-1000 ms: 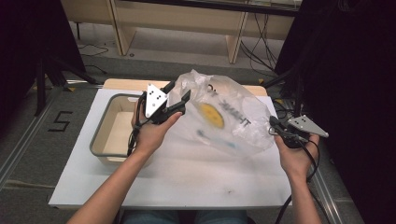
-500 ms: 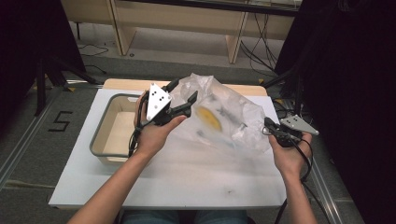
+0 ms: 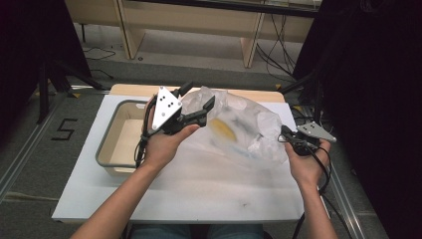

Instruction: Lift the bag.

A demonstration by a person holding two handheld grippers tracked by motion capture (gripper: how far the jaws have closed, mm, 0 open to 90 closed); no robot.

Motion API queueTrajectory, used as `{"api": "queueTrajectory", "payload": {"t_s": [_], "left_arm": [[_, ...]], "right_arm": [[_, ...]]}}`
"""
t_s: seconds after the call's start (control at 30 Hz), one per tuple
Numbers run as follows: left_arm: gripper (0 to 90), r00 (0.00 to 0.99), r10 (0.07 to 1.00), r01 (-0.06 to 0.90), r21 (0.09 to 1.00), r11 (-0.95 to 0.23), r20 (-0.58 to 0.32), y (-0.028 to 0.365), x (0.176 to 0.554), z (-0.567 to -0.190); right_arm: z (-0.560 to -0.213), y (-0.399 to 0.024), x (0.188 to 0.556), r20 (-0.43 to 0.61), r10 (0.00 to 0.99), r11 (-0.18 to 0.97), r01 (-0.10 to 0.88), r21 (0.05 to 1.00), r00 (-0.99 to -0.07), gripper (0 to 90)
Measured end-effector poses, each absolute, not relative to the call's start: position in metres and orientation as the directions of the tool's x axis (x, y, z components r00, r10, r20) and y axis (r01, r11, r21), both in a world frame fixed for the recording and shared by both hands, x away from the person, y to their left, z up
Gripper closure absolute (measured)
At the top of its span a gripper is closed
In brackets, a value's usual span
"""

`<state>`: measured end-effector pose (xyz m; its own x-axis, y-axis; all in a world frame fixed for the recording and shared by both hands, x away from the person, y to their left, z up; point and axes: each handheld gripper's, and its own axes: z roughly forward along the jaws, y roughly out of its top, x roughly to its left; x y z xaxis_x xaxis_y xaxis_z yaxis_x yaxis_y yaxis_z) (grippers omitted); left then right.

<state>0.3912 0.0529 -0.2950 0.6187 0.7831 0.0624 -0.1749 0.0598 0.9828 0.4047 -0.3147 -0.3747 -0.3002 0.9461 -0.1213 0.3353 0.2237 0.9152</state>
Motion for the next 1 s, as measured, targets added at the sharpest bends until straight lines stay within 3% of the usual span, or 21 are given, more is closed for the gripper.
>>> {"api": "queueTrajectory", "payload": {"t_s": [1.0], "left_arm": [[26.0, 0.647, 0.761, -0.166, 0.983, 0.079, 0.048, 0.077, 0.375, -0.282]], "right_arm": [[-0.379, -0.318, 0.414, -0.109, 0.969, 0.190, 0.389, 0.901, -0.222, 90.0]]}}
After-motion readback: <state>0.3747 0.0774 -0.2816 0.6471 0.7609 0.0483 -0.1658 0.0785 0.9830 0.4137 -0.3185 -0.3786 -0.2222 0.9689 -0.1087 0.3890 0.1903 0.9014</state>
